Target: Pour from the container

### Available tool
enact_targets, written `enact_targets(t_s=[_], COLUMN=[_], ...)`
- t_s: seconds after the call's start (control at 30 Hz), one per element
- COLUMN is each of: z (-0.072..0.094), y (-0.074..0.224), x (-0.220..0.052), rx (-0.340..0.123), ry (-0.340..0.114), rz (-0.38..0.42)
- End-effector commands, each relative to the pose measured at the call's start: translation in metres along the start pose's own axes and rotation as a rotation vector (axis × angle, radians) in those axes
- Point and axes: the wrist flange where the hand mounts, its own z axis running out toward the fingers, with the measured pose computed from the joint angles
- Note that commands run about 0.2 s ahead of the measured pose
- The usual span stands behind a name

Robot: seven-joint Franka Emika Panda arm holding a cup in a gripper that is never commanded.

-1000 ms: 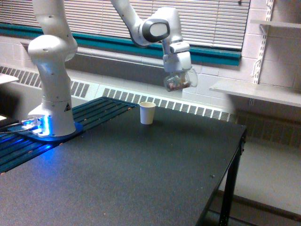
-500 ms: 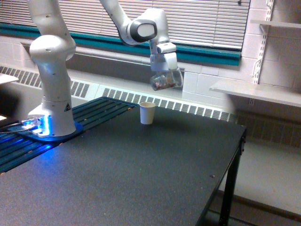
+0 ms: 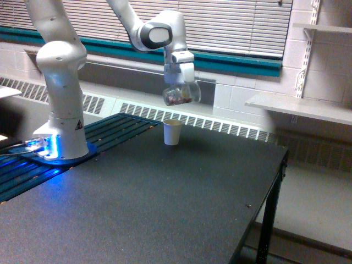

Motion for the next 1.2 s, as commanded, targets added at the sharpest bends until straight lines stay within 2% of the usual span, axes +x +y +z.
enact_targets(t_s=[0.03,0.47,0.83,1.2], z=[0.003,0.012,0.017,0.024], y=[-0.001,0.001,0.008,0.011], x=[-0.026,-0.060,-0.064,-0.066], rx=[-0.010,-0.014,-0.026,-0.035], ry=[-0.036,-0.102,-0.132,-0.184], rz=[-0.042,-0.044,-0.045,-0.072])
